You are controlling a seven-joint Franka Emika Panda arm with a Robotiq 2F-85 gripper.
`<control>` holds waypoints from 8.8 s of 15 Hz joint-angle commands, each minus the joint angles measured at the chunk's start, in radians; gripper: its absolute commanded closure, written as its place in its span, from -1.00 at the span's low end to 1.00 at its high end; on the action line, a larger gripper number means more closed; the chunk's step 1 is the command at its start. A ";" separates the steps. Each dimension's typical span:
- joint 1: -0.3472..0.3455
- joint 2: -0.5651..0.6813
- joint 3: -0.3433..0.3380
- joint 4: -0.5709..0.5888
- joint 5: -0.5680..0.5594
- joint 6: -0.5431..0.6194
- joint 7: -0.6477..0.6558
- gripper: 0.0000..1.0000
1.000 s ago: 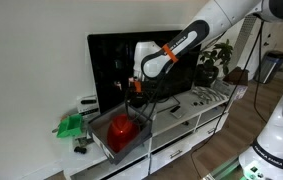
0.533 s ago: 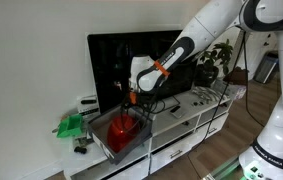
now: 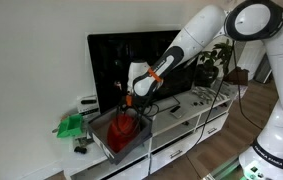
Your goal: Hang the hat on the television
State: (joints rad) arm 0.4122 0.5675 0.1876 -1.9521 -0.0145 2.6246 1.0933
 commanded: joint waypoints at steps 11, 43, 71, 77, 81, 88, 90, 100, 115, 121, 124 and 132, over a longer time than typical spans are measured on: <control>0.025 0.086 -0.023 0.090 0.042 -0.019 -0.036 0.38; 0.321 -0.387 -0.027 0.048 -0.777 -0.405 0.559 0.97; 0.300 -0.378 0.145 0.373 -1.258 -0.537 0.502 0.97; 0.277 -0.377 0.143 0.416 -1.305 -0.539 0.565 0.97; 0.254 -0.357 0.140 0.434 -1.308 -0.535 0.622 0.97; 0.228 -0.295 0.138 0.461 -1.290 -0.520 0.689 0.97; 0.227 -0.281 0.136 0.466 -1.285 -0.524 0.700 0.97; 0.211 -0.245 0.132 0.455 -1.247 -0.508 0.734 0.97; 0.200 -0.247 0.148 0.442 -1.195 -0.425 0.686 -1.00; 0.203 -0.270 0.199 0.419 -0.820 -0.437 0.453 -1.00; 0.203 -0.302 0.212 0.394 -0.614 -0.502 0.294 -1.00; 0.101 -0.558 0.199 0.092 -0.339 -0.511 -0.248 -1.00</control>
State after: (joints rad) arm 0.5631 0.1617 0.3909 -1.6845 -0.4497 2.1112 1.0185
